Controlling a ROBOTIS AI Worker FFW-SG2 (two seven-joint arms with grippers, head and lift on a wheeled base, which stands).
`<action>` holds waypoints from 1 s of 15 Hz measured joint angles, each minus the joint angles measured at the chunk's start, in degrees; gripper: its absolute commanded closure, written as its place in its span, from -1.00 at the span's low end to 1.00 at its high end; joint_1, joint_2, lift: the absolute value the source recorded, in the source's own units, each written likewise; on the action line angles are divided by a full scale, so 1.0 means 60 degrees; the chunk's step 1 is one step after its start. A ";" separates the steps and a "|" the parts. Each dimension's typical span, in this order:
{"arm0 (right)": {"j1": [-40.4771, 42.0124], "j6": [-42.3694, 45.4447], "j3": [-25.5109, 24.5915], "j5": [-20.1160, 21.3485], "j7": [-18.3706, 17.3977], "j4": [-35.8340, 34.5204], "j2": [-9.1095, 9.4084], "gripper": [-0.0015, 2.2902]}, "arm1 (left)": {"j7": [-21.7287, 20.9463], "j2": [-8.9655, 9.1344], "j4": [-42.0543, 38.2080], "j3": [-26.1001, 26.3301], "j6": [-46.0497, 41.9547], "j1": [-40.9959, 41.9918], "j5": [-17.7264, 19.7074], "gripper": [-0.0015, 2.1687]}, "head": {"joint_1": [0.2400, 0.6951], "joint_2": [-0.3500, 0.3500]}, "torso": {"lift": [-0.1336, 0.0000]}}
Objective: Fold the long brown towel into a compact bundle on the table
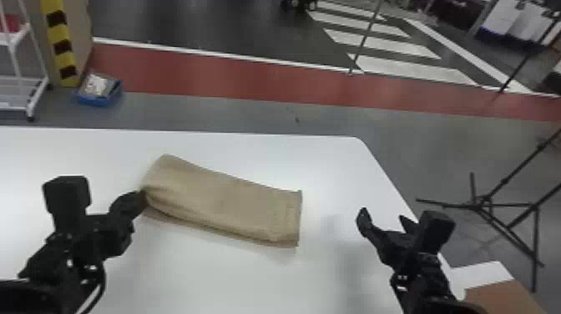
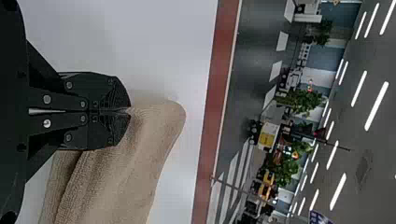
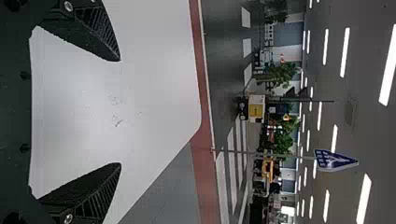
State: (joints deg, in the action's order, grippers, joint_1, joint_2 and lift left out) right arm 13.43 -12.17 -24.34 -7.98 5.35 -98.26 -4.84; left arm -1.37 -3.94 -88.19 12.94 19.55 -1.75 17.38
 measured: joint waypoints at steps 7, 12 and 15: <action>-0.0303 -0.0202 0.0338 0.0245 -0.0116 0.0012 0.0003 -0.93 | -0.0136 -0.0475 -0.2953 -0.1285 0.0361 0.2493 0.0104 0.27 | 1.00 -0.90 | -0.64; -0.0435 -0.0338 0.0886 0.0429 -0.0337 0.0004 0.0057 -0.93 | -0.0080 -0.0515 -0.4469 -0.0848 0.1599 0.3486 -0.0271 0.26 | 1.00 -0.95 | -0.64; -0.0493 -0.0439 0.0991 0.0469 -0.0352 -0.0059 0.0059 -0.93 | 0.0146 -0.0483 -0.4514 -0.0638 0.1965 0.3526 -0.0467 -0.55 | 1.00 -0.96 | -0.64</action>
State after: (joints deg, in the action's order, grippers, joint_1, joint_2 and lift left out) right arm 10.47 -14.80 -18.40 -5.16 3.24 -98.62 -4.48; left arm -0.50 -6.84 -115.27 9.12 31.33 19.41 14.58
